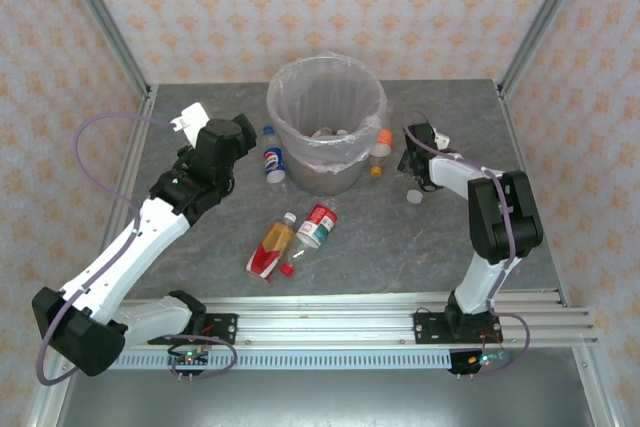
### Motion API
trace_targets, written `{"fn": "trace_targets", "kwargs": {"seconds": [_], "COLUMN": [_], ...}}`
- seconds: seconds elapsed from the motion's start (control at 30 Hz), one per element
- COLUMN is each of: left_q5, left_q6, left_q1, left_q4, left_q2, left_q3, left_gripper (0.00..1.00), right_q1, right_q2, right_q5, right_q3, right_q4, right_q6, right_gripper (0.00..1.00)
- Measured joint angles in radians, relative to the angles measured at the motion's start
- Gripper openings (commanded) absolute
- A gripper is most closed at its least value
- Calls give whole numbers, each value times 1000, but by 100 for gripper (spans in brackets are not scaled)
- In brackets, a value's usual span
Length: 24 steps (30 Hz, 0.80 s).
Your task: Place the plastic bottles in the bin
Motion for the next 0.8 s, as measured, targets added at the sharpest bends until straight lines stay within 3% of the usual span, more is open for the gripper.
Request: {"fn": "trace_targets", "kwargs": {"seconds": [0.47,0.6,0.8], "left_q5": [1,1,1], "left_q6": [-3,-3,-3], "left_q1": [0,0,0], "left_q4": [-1,-2,-3], "left_q2": [18,18,19], "left_q3": [0,0,0], "left_gripper": [100,100,100], "right_q1": [0,0,0], "right_q2": [15,15,-2], "right_q5": [18,18,18], "right_q3": [0,-6,-32], "right_q4": [26,47,79], "right_q6": [-23,-27,-33], "right_gripper": [61,49,41]}}
